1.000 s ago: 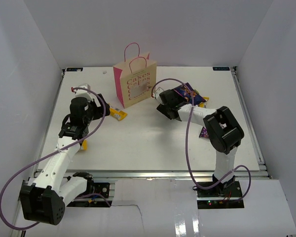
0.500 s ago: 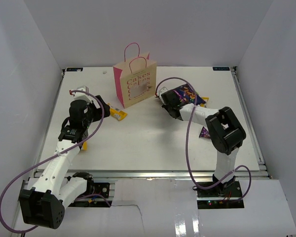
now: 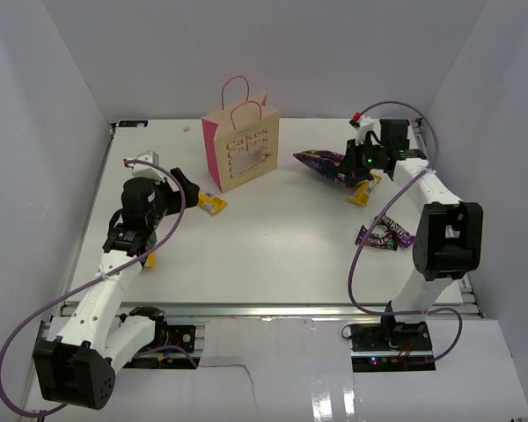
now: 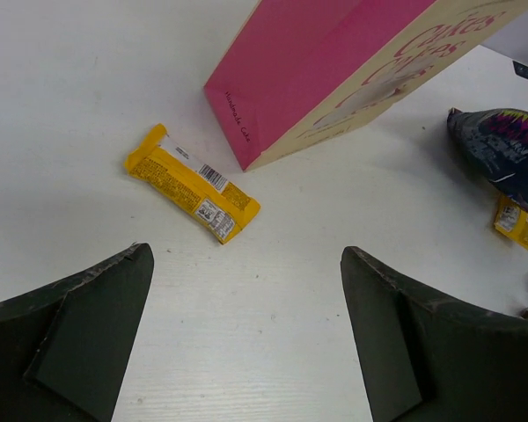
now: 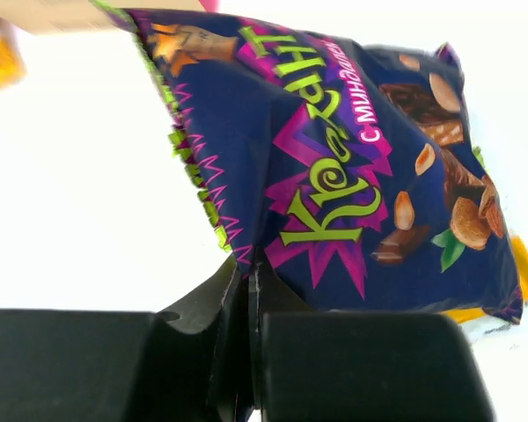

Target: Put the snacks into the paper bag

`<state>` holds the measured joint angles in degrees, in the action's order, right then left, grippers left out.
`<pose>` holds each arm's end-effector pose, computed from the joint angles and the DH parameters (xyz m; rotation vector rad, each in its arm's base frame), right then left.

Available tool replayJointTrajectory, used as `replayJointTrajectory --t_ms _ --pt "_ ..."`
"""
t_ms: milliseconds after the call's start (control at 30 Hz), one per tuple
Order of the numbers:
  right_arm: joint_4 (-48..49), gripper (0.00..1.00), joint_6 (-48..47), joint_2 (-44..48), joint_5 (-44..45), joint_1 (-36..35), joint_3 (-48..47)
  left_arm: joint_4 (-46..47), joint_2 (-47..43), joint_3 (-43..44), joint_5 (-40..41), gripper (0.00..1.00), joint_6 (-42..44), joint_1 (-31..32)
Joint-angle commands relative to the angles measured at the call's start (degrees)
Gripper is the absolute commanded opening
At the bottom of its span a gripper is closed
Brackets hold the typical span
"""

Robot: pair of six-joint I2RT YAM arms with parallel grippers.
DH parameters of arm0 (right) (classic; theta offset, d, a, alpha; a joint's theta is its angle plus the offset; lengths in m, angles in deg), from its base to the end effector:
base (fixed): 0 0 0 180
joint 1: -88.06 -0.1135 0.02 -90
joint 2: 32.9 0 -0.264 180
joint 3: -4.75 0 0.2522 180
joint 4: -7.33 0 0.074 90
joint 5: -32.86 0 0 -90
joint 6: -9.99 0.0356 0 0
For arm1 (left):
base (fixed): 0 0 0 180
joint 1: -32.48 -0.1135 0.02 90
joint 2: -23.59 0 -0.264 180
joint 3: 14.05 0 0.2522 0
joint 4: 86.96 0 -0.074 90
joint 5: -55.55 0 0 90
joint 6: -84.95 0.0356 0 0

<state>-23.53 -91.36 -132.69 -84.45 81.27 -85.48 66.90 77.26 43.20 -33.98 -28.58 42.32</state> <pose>0.3893 0.0628 0.2633 -0.5948 2.1487 0.4971 0.2134 -0.0367 0.2999 -0.2418 1.9685 -0.3723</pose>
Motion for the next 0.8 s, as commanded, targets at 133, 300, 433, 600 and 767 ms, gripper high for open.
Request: replayJointTrajectory --t_ms 133,300,433,600,767 --pt "2.6 0.08 7.0 3.2 -34.4 6.1 -10.1 2.7 0.4 0.4 -4.3 0.97 -0.8 -0.4" --pt "14.4 0.08 16.8 5.3 -37.5 8.3 -11.3 3.4 1.6 1.2 -5.7 0.97 -1.0 -0.4" --pt "23.6 0.08 26.8 4.7 -39.4 8.7 -11.3 3.9 2.1 1.4 -6.4 0.97 -1.2 -0.4" --pt "11.3 0.08 17.4 3.9 -32.4 8.0 -12.2 4.2 2.5 1.3 -8.2 0.97 -1.6 -0.4" --pt "-3.9 0.08 1.4 2.8 -19.4 5.0 -13.2 9.7 5.4 -0.9 -18.9 0.98 -6.7 -0.3"
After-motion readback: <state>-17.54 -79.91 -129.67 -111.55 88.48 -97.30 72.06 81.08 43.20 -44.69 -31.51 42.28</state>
